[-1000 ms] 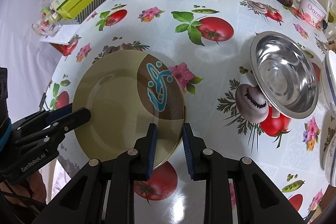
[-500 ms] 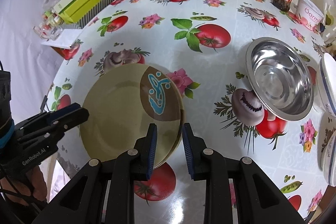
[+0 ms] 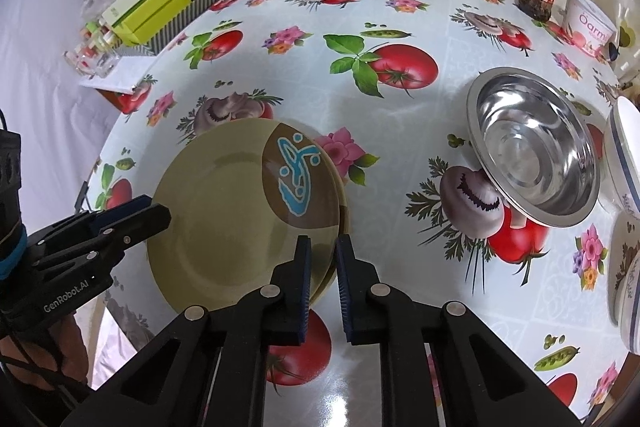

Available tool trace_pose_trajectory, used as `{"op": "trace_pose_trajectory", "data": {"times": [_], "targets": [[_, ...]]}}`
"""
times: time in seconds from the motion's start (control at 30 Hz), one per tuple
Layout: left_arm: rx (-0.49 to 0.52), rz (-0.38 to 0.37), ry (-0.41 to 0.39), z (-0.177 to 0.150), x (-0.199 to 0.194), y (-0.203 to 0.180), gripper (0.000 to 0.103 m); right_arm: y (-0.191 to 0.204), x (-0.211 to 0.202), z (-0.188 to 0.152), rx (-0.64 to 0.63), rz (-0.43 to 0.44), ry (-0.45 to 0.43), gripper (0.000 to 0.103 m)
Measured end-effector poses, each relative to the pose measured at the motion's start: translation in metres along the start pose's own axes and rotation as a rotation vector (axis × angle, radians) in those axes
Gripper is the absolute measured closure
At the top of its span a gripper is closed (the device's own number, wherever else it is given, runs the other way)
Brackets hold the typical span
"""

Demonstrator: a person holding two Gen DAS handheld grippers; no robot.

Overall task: Organize plates and bowls
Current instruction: 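Close the right tool on the plate rim beside the left tool, then lower the beige plates onto the remaining plate and open both tools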

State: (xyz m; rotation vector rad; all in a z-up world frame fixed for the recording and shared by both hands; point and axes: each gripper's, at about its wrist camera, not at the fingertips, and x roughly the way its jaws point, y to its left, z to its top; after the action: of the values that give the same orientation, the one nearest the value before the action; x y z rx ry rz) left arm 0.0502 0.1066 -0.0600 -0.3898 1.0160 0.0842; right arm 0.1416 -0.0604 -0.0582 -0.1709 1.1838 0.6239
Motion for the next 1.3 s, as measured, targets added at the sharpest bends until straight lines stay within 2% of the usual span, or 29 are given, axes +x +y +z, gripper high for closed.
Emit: {"op": "trace_pose_trajectory", "data": {"times": [0.33,0.4,0.47,0.5,0.73,1.13,1.2,1.23,1.3], "targets": [[-0.031,-0.006,0.002,-0.001,0.002,0.005,0.072,-0.005,-0.004,-0.001,0.021,0.013,-0.01,0.089],[-0.04,-0.006,0.003,-0.001,0.004,0.007,0.072,-0.007,-0.003,-0.002,0.036,0.016,-0.006,0.085],[-0.043,-0.006,0.005,-0.001,0.005,0.009,0.072,-0.009,-0.001,-0.003,0.047,0.018,0.001,0.073],[-0.045,-0.006,0.01,-0.002,0.006,0.009,0.072,-0.009,0.001,-0.004,0.051,0.028,0.005,0.073],[-0.022,-0.014,0.024,-0.002,0.008,0.003,0.071,0.002,0.006,-0.004,0.021,0.032,0.015,0.073],[-0.042,-0.026,0.016,0.0,0.008,0.007,0.071,-0.005,0.004,-0.003,0.053,0.034,0.002,0.073],[-0.033,-0.022,0.013,0.0,0.007,0.005,0.071,-0.004,0.004,-0.004,0.047,0.037,0.0,0.075],[-0.033,-0.023,0.012,0.0,0.007,0.005,0.071,-0.002,0.005,-0.004,0.042,0.041,0.0,0.079],[-0.036,-0.029,0.017,0.0,0.007,0.007,0.071,-0.001,0.005,-0.005,0.034,0.032,-0.008,0.079]]}}
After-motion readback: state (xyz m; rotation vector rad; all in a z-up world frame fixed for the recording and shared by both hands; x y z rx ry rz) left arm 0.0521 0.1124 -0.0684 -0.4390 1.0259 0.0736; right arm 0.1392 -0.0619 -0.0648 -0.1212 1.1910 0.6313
